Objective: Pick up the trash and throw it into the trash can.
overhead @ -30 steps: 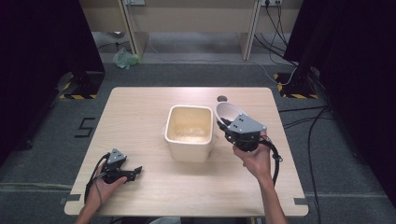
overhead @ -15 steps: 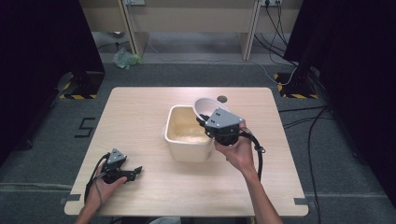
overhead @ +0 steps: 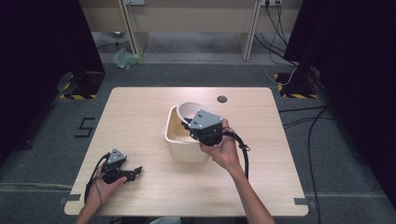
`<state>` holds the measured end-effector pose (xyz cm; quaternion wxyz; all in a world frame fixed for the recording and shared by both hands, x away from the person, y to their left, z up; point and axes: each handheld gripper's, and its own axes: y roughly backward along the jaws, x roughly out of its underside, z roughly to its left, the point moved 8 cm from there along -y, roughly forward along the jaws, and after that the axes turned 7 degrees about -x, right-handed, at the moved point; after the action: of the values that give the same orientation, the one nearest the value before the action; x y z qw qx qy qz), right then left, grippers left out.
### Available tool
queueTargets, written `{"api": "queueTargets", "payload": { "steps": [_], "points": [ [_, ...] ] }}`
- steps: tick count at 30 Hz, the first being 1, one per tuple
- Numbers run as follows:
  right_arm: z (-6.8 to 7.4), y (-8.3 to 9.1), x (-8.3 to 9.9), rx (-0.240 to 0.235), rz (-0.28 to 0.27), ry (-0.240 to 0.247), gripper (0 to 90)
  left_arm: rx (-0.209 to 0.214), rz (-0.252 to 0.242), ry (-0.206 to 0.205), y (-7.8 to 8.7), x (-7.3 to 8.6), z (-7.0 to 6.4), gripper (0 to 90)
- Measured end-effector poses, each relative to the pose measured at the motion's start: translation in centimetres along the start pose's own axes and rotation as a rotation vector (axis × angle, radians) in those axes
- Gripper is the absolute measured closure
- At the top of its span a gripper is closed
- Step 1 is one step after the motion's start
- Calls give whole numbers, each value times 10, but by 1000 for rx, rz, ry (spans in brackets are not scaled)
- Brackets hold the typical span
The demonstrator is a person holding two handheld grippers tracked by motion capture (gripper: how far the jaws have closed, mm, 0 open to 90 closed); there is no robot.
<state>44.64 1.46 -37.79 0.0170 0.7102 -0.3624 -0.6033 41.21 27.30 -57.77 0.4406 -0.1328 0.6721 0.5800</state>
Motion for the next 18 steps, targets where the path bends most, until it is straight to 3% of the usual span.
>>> {"api": "queueTargets", "payload": {
  "steps": [18],
  "points": [
    [6, -32, 20, -59, 61, -26, 819, 0, 0, 0, 0, 0, 0, 148]
  ]
}}
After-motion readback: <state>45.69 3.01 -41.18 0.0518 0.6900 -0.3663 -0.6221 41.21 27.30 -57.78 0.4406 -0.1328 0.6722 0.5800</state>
